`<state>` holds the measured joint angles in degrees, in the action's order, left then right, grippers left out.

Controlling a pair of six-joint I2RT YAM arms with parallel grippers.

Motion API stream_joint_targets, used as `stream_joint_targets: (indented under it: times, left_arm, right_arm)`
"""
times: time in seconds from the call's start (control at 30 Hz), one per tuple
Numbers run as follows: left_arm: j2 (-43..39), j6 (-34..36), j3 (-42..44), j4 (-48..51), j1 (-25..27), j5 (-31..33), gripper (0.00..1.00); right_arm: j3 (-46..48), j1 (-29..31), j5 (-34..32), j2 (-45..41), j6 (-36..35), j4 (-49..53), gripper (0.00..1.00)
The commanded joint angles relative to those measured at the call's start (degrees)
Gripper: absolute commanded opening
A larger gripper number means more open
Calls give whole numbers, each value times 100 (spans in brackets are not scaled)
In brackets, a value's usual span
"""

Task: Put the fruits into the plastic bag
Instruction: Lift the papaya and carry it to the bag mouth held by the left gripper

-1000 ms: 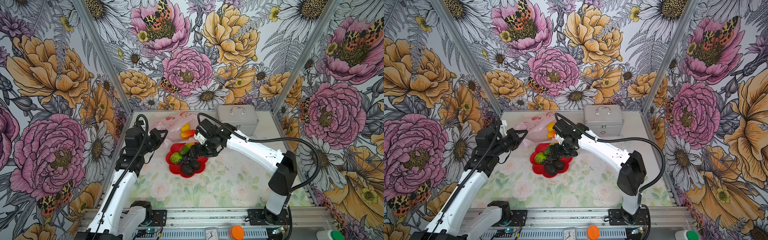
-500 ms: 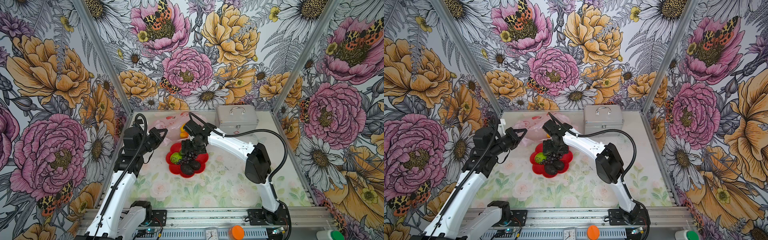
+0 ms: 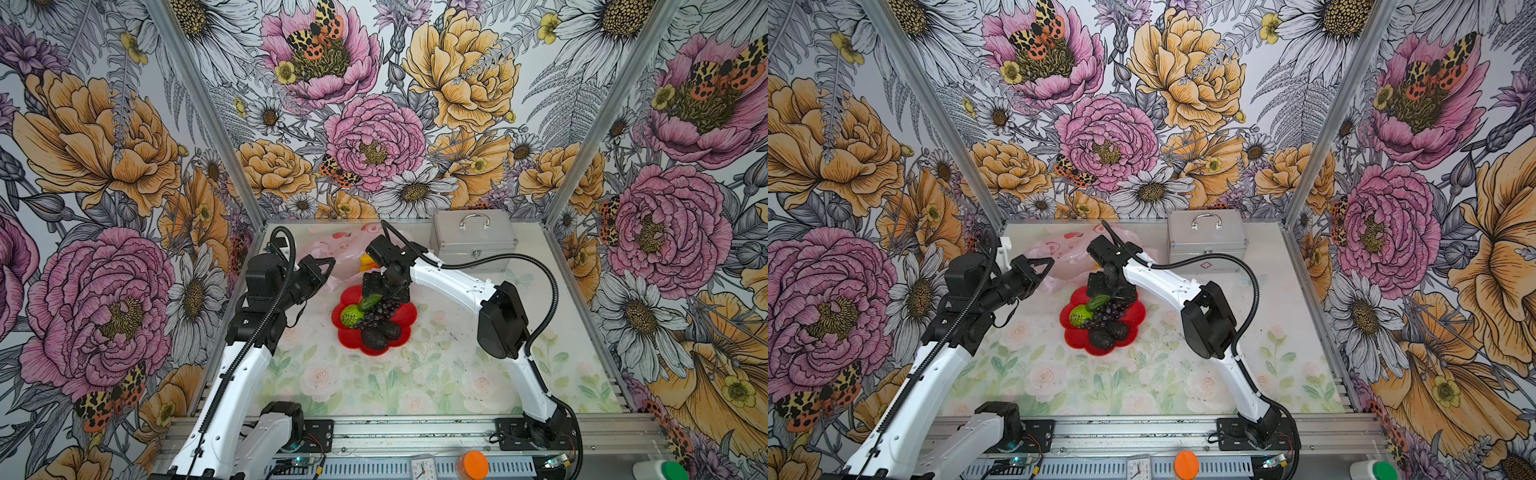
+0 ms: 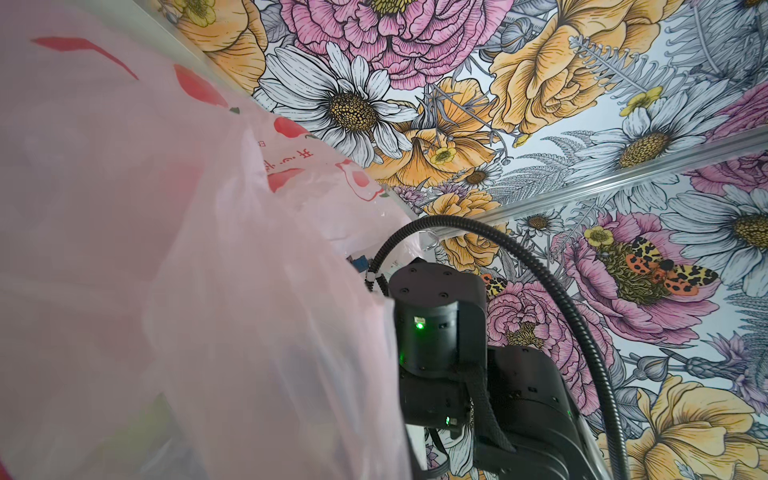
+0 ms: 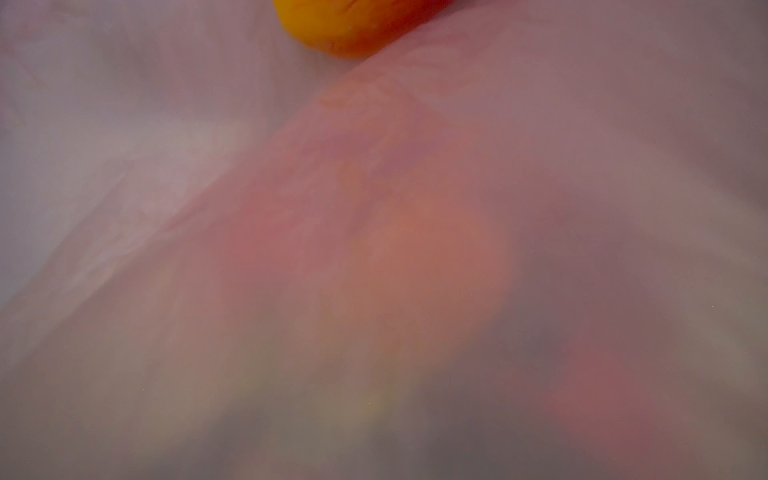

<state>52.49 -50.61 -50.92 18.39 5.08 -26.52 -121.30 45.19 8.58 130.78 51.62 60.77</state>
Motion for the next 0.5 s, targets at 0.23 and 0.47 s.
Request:
stream_joint_targets:
  times: [0.23,0.47]
  left_arm:
    - [-55,201,-129,129,90,108,0]
    - [-63,209,-116,161,75,115,0]
  right_arm:
    - [-825,-161,-177,561,-35,213,94]
    - [-913,-230,-155,677,-168,242,75]
